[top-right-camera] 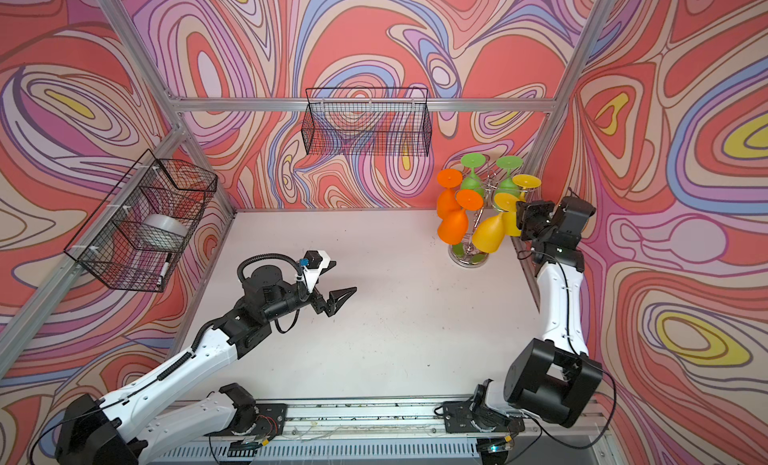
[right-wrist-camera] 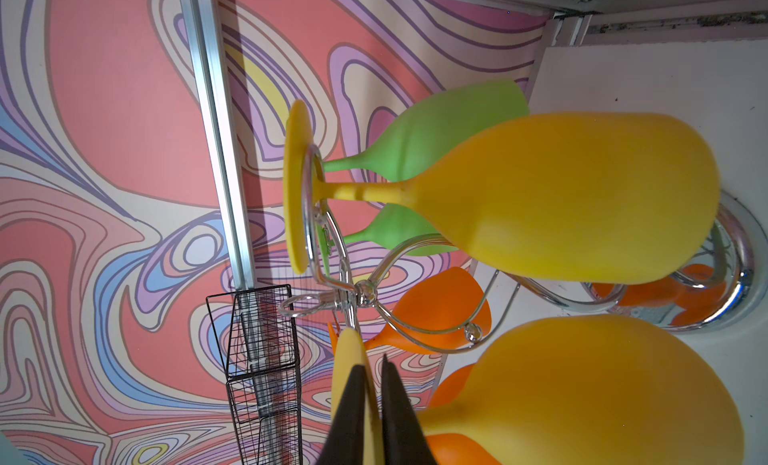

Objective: Take the wine glass off the wine glass rack
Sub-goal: 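Close the right gripper on the yellow glass's foot at the rack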

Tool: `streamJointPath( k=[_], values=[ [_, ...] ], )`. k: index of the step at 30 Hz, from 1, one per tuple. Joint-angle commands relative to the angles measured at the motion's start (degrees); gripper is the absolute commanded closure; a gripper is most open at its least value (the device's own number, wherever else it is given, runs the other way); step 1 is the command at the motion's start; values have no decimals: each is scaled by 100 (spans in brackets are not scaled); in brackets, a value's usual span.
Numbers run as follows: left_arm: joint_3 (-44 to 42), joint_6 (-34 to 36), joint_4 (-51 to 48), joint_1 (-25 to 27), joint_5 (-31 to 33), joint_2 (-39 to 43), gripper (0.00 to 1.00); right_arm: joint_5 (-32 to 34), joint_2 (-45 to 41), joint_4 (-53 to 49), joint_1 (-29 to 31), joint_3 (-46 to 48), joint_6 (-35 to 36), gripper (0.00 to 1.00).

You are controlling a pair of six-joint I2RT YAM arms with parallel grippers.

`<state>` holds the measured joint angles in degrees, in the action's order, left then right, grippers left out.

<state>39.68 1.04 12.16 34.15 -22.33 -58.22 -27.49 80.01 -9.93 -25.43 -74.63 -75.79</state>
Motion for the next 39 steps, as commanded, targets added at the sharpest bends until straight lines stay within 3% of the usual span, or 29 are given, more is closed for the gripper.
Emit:
streamJointPath(
  k=[1,6,39],
  values=[
    [198,-24,48,30,-72,-40,3,30,20,-16,-21,-32,60,93],
    [198,-47,93,29,-104,-56,3,75,2,-52,-22,-54,73,100],
    [224,27,-42,30,-36,143,3,384,-783,-470,-13,-152,356,100]
  ],
)
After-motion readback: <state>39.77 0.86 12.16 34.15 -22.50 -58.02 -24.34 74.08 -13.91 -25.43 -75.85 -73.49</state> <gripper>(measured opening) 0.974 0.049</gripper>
